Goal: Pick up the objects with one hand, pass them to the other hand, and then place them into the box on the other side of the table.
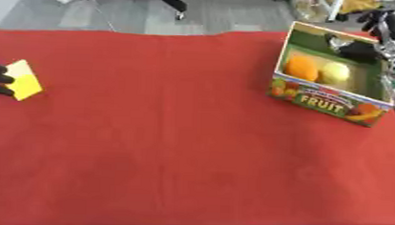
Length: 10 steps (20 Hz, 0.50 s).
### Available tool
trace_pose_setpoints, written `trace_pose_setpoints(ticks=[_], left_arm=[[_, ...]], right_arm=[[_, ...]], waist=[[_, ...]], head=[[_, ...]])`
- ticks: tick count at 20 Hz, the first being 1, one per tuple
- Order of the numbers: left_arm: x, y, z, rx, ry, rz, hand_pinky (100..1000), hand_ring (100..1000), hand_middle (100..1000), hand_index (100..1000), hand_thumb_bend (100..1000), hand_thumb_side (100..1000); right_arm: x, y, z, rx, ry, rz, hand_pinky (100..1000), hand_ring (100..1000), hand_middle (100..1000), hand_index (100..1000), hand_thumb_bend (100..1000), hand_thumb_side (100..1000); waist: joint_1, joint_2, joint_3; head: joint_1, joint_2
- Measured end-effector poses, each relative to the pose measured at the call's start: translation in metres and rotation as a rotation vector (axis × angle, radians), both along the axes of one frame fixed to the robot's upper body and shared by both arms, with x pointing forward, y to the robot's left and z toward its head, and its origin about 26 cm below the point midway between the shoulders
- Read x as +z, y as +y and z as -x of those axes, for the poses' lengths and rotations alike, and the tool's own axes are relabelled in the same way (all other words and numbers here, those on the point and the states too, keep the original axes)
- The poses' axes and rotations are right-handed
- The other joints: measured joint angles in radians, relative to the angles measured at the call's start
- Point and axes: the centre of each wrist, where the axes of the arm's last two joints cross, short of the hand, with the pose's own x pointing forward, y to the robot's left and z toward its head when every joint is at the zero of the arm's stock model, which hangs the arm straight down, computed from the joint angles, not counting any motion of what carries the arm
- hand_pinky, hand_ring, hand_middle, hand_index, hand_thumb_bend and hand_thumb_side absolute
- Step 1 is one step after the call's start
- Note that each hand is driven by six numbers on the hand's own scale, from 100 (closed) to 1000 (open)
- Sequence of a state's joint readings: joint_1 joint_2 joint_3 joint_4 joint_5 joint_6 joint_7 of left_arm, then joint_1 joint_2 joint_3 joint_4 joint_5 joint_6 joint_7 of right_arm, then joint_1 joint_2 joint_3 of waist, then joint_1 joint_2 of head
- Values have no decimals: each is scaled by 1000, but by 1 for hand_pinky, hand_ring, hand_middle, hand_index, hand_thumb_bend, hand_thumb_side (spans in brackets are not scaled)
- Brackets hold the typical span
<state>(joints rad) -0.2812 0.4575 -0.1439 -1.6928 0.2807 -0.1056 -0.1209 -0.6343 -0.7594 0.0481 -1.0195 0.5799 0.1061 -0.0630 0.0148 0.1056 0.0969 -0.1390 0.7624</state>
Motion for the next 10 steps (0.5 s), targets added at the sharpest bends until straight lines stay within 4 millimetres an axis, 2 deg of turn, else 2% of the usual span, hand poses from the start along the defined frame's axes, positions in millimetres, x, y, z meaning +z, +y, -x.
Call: trace_pose_setpoints(ticks=[6,10], left_arm=[[-3,2,0,13,7,10,639,678,658,734,639,839],[-4,4,0,25,6,6,639,678,658,734,636,836]], right_arm=[[-21,-19,1,-4,16,-3,613,701,651,858,621,714],[-25,-21,6,20,-37,-21,600,699,644,819,583,685]], waist=[[0,0,-3],[0,0,-8]], head=[[0,0],[4,1]])
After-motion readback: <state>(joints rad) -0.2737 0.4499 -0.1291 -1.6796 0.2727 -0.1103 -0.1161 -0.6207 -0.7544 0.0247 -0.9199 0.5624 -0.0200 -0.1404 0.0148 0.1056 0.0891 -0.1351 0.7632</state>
